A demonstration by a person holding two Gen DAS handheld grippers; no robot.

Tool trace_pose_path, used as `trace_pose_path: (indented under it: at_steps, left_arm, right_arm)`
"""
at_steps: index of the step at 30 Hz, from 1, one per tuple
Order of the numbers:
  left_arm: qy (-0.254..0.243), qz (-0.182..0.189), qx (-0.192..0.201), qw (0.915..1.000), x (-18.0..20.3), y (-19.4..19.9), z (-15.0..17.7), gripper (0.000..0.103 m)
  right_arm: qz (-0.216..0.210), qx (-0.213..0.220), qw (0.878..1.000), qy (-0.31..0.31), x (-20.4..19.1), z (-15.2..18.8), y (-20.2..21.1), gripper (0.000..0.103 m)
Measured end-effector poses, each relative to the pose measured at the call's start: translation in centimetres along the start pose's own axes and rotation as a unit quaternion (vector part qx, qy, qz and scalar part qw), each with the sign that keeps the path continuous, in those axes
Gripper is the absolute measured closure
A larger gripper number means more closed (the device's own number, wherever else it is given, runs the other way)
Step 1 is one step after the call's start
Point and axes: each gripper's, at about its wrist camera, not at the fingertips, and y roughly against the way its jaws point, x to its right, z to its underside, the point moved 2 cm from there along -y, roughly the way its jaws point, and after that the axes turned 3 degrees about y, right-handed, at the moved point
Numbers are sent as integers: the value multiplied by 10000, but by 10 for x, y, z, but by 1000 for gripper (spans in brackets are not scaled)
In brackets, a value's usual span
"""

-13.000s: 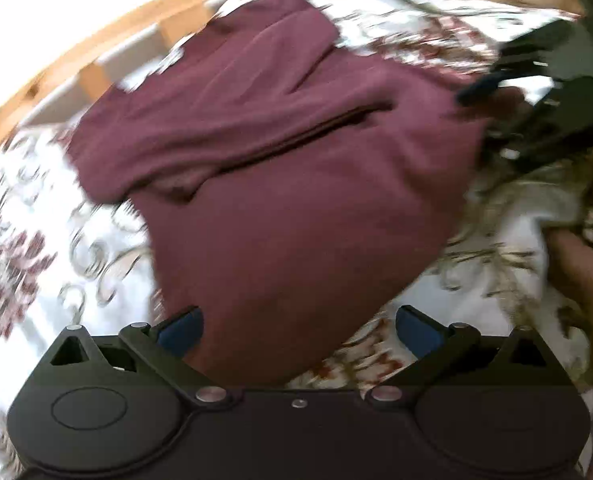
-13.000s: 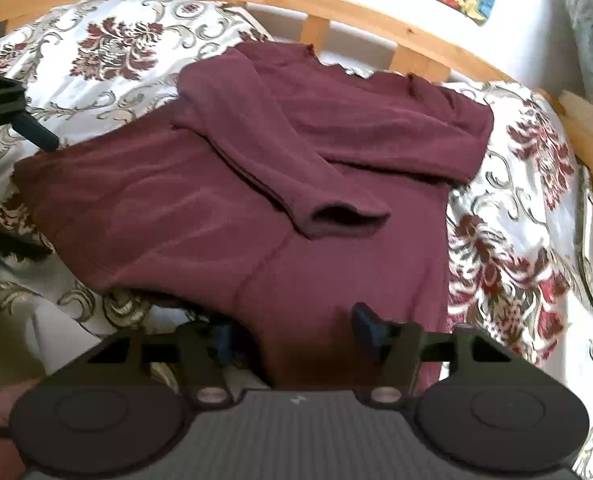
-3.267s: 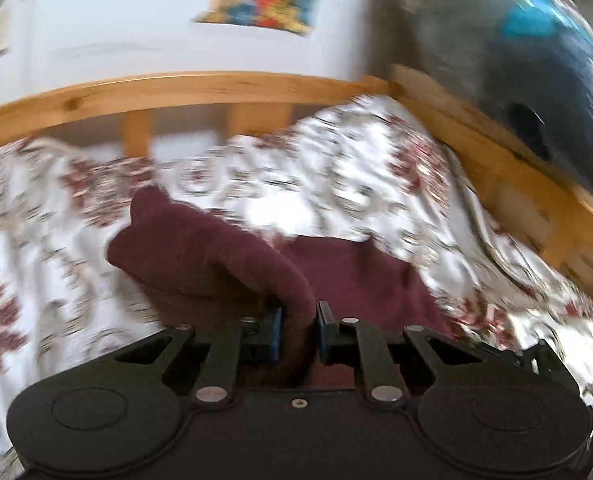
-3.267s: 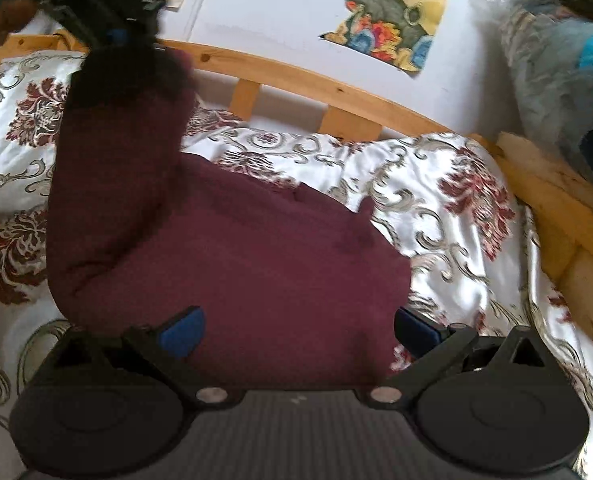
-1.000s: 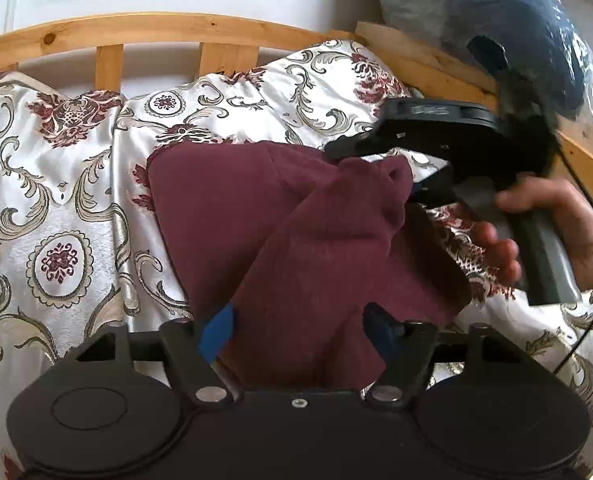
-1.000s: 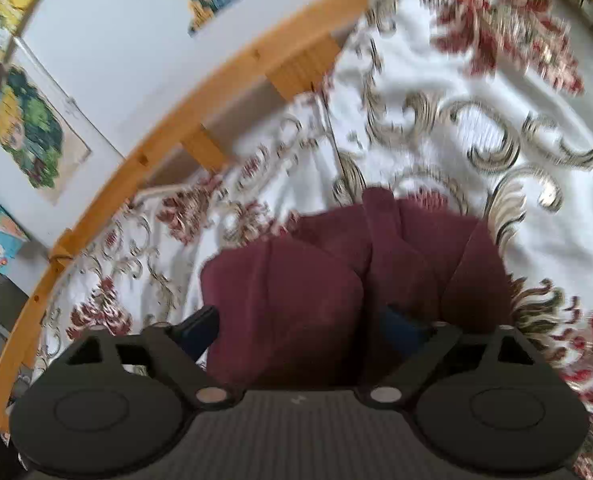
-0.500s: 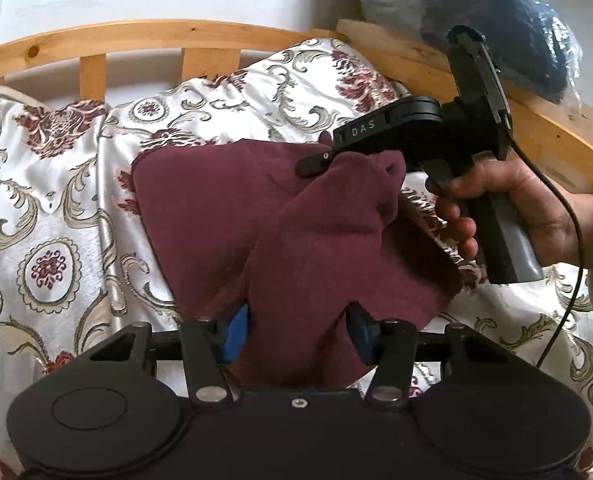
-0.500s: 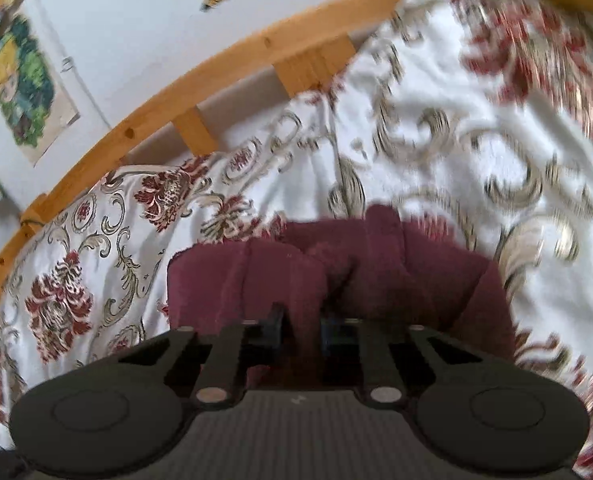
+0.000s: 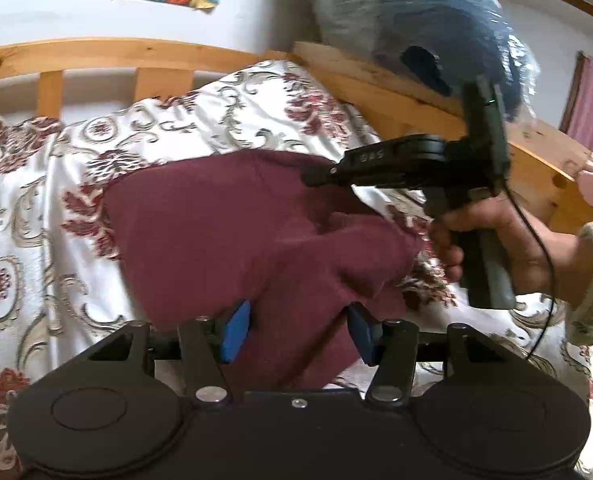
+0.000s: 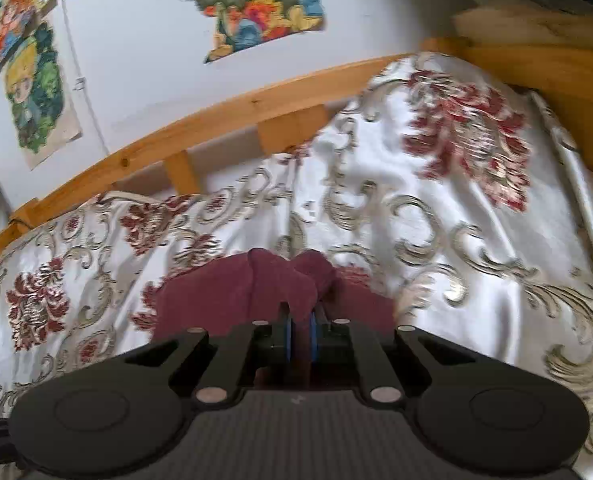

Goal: Fold small clothes
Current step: 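Fold the held side over the bundle with the right tool and release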

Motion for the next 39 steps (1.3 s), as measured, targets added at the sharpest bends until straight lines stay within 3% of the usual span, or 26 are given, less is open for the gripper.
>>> trace_pose_path:
  at_steps: [8, 14, 16, 18, 22, 30, 33, 37, 38, 39]
  left_arm:
    - [186, 177, -69, 9996, 2, -5, 2, 43]
    - [22, 135, -112, 9998, 6, -6, 5, 38]
    - [65, 160, -111, 9998, 6, -5, 6, 36]
    - [181, 254, -117, 9994, 3, -5, 5, 33]
    - [502, 434, -118, 9977, -4, -5, 2, 31]
    - [658, 583, -125, 9960, -9, -6, 2, 30]
    - [526, 563, -139, 9969, -6, -5, 3, 28]
    - [346, 533, -183, 9978, -2, -5, 5, 27]
    - [335, 537, -191, 9978, -2, -5, 4, 27]
    - [347, 555, -195, 9977, -2, -4, 4, 27]
  right_arm:
    - [147, -72, 9998, -141, 18, 13, 0, 94]
    - [247, -186, 9993, -194, 17, 17, -4, 93]
    - [360, -230, 9988, -221, 16, 18, -3, 78]
    - [379, -237, 9986, -275, 17, 19, 3, 69]
    - [295, -305, 9980, -474, 19, 23, 20, 38]
    - [-250, -417, 9934, -1036, 12, 42, 63, 17]
    - [-553, -538, 9881, -1331, 9, 50, 69, 16]
    - [-635, -689, 9860, -1379, 3, 61, 67, 17]
    - [-601, -697, 9867, -1339, 2, 63, 67, 20]
    - [-536, -709, 9879, -1274, 1, 66, 66, 33]
